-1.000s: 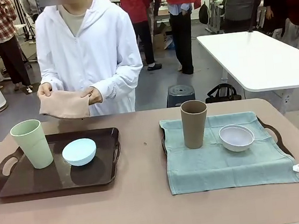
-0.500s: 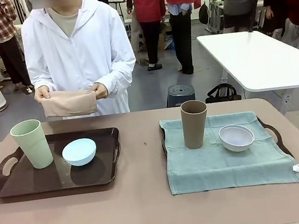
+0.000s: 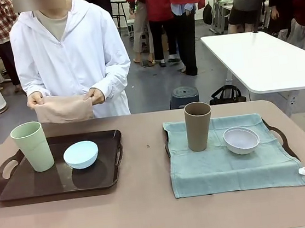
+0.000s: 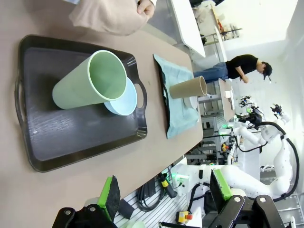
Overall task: Set up a tray with a mat and arrange the tableware.
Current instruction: Pick up the Picnic Bowl and Reusable plastic cup from the Handle tray in front of the human's position and hold them in the air.
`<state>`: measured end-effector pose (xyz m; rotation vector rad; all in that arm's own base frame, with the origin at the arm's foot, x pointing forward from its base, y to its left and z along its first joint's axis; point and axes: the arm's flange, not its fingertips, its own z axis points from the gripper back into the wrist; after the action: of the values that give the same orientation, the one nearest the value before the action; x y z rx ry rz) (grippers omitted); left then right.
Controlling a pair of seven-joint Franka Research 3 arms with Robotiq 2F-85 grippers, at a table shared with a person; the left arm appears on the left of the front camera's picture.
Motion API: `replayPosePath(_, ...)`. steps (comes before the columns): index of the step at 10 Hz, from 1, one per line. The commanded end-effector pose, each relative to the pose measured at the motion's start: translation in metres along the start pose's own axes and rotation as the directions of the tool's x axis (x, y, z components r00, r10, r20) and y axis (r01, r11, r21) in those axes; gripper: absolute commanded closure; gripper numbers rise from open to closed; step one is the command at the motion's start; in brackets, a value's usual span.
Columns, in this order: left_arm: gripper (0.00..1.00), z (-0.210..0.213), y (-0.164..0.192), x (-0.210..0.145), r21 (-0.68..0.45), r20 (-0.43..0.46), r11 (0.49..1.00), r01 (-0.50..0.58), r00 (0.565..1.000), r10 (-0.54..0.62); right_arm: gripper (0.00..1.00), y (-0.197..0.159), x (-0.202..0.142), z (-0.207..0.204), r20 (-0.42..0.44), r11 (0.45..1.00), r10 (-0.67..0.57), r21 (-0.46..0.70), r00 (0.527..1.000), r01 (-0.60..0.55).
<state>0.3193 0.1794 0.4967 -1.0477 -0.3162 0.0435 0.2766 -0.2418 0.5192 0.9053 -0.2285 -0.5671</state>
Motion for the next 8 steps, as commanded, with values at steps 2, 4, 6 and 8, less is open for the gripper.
replayPosePath(2, 0.0, 0.0008, 0.0004, 0.0013, -0.004, 0.01, 1.0, 0.008, 1.0, -0.008, 0.0, 0.0006, 0.0001, 0.0008, -0.002, 1.0, 0.011, 0.021, 1.0, -0.011)
replayPosePath(4, 0.0, 0.0008, 0.0004, 0.0013, -0.004, 0.01, 1.0, 0.008, 1.0, -0.008, 0.0, 0.0006, 0.0001, 0.0008, -0.002, 1.0, 0.011, 0.021, 1.0, -0.011)
replayPosePath(6, 0.0, 0.0008, 0.0004, 0.0013, -0.004, 0.01, 1.0, 0.008, 1.0, -0.008, 0.0, 0.0006, 0.0001, 0.0008, -0.002, 1.0, 0.011, 0.021, 1.0, -0.011)
replayPosePath(8, 0.0, 0.0008, 0.0004, 0.0013, -0.004, 0.01, 1.0, 0.008, 1.0, -0.008, 0.0, 0.0006, 0.0001, 0.0008, -0.002, 1.0, 0.011, 0.021, 1.0, -0.011)
